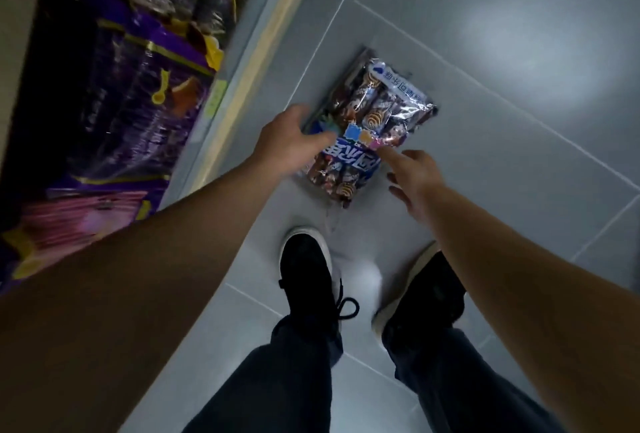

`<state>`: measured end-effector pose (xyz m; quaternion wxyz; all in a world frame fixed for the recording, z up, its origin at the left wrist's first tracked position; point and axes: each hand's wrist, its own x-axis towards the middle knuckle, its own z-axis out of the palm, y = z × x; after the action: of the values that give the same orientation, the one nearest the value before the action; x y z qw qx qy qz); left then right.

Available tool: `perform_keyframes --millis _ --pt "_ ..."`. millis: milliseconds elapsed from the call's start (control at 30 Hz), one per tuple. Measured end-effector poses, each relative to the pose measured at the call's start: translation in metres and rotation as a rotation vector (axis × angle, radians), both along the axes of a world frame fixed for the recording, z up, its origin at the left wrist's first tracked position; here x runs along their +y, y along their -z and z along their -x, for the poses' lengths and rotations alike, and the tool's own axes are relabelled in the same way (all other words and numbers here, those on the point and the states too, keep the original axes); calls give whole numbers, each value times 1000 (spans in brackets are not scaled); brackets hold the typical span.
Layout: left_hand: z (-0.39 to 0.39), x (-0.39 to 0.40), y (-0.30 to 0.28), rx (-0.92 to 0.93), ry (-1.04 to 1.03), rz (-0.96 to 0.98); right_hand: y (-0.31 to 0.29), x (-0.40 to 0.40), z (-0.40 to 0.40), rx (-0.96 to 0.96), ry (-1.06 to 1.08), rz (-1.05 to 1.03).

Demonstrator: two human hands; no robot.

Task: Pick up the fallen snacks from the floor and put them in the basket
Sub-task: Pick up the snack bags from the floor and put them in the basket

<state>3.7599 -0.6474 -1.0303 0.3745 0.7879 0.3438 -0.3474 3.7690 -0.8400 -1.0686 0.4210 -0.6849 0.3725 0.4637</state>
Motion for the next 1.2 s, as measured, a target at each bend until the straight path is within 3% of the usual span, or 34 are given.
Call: perform_keyframes --millis 167,367,533,667,1067,1200 --pt "-14 7 67 6 -179 149 42 9 1 0 306 -177" --pt "-10 -10 50 88 -324 383 15 -5 -3 20 393 -261" --pt "2 -35 -33 66 -465 511 -68 -27 -7 -4 393 -244" --pt "5 -51 -130 35 -480 539 -168 -43 -13 -43 376 -227" --pt "5 -59 -463 -59 -321 544 -522 -62 -9 -190 371 -280" --pt "23 -56 -545 -117 -262 551 -616 -62 7 -259 357 -316"
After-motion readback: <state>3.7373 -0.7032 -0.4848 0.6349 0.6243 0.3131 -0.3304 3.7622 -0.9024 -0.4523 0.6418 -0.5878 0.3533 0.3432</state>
